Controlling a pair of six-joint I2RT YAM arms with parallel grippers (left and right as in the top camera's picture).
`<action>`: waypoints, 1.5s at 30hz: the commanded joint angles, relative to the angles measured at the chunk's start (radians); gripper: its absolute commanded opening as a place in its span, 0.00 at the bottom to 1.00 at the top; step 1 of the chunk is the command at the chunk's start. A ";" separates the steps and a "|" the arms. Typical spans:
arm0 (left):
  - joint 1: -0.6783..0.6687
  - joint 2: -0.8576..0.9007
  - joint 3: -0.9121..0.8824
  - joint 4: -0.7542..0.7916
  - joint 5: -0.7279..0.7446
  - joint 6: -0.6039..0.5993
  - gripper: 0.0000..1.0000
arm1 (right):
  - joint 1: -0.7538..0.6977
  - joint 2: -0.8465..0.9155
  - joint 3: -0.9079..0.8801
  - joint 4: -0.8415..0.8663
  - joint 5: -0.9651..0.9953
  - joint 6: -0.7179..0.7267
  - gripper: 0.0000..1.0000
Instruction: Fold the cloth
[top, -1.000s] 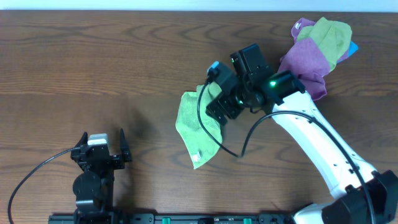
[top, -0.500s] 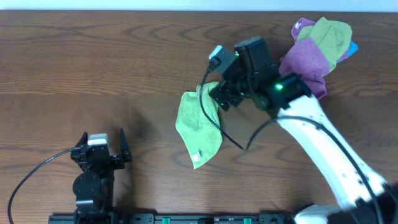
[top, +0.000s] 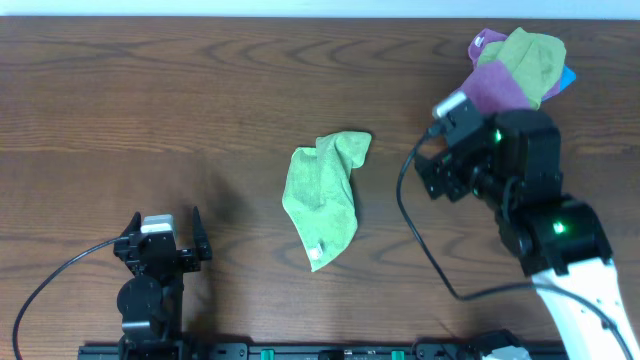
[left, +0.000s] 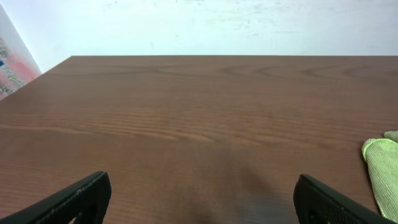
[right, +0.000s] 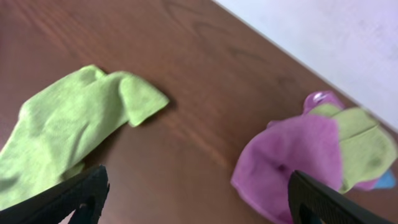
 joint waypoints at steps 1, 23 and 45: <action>0.003 -0.005 -0.018 -0.037 -0.017 0.006 0.95 | -0.007 -0.081 -0.048 0.002 -0.033 0.059 0.93; 0.003 -0.005 -0.018 -0.037 -0.017 0.006 0.95 | 0.041 0.128 -0.192 -0.006 -0.234 0.397 0.75; 0.003 -0.005 -0.018 -0.037 -0.017 0.006 0.95 | 0.005 0.676 -0.186 0.599 -0.452 0.441 0.63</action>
